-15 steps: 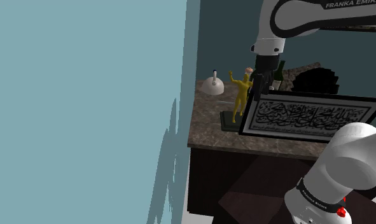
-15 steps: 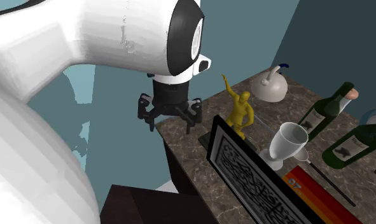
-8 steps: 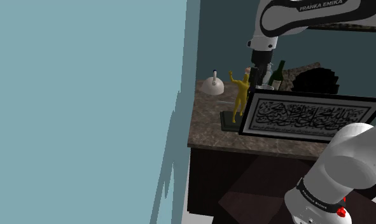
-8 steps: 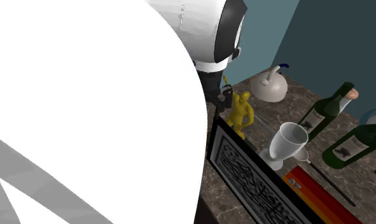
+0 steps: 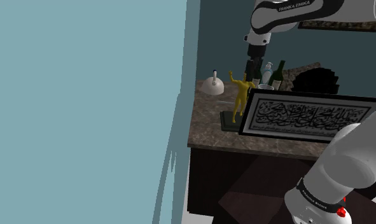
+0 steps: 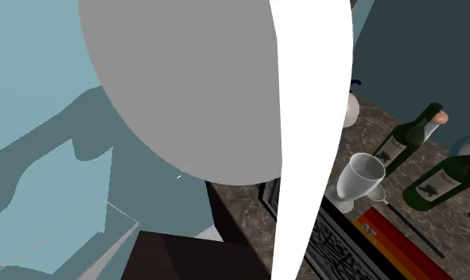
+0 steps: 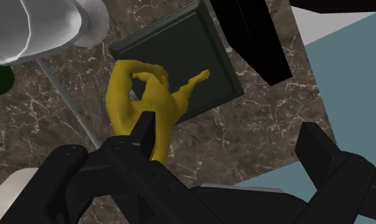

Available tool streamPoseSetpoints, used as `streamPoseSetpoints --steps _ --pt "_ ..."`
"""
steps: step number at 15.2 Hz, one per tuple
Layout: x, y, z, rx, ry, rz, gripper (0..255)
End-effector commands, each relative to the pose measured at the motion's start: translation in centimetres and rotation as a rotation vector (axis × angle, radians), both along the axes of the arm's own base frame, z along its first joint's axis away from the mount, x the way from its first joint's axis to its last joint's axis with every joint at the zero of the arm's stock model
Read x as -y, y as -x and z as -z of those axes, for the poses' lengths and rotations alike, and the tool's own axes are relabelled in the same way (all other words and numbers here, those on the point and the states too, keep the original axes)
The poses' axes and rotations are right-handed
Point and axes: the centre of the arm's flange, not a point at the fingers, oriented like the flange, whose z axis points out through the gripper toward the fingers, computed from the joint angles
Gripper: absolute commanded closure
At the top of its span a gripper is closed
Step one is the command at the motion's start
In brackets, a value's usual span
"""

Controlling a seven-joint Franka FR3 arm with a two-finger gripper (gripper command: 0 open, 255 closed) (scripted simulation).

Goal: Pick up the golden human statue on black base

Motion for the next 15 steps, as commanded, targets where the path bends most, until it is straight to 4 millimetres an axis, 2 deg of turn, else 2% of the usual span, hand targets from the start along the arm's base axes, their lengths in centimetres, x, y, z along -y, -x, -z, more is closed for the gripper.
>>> streamPoseSetpoints --steps 1,5,6,13,15 --pt "1.8 -1.4 0.0 0.015 0.008 -0.015 0" --pt "5.3 -4.6 -0.4 0.045 0.023 -0.042 0" --pt "5.4 -4.7 -0.4 0.045 0.023 -0.042 0" --pt "5.4 -4.7 3.6 0.045 0.023 -0.042 0" --pt "5.4 -4.7 3.6 0.045 0.023 -0.042 0"
